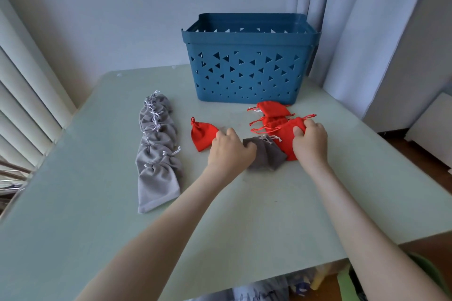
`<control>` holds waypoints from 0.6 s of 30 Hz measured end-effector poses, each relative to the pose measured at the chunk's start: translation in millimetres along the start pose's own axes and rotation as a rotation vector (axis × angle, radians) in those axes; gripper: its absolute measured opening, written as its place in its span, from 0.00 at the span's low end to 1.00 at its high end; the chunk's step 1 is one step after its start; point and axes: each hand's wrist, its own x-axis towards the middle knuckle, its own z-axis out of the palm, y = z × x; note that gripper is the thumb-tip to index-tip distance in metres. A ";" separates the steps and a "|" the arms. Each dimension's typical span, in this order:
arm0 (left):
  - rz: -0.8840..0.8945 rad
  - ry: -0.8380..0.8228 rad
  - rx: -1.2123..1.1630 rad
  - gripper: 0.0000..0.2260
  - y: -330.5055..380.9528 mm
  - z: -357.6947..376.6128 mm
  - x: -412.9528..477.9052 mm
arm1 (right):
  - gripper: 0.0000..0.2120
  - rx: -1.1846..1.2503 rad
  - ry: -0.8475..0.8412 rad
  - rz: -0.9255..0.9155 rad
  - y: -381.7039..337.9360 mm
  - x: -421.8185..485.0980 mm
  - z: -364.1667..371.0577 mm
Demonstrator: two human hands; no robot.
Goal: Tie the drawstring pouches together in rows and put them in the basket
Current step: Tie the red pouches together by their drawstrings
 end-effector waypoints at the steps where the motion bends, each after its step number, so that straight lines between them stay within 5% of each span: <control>1: -0.003 0.020 -0.013 0.19 -2.0 -2.4 0.9 | 0.13 0.070 0.030 0.007 -2.1 -0.9 -1.7; 6: 0.083 0.007 -0.163 0.21 -10.0 -20.1 -1.4 | 0.04 0.461 0.069 0.019 -28.6 -9.6 -14.9; 10: 0.008 -0.195 -0.526 0.23 -24.9 -31.9 -7.6 | 0.08 1.012 -0.229 0.055 -60.1 -32.2 -8.1; 14: 0.009 -0.201 -0.920 0.13 -40.6 -44.4 -16.1 | 0.13 1.107 -0.579 0.107 -89.4 -59.7 11.7; 18: -0.050 -0.070 -1.178 0.14 -66.5 -57.8 -16.2 | 0.15 1.069 -0.681 0.158 -106.4 -74.6 33.1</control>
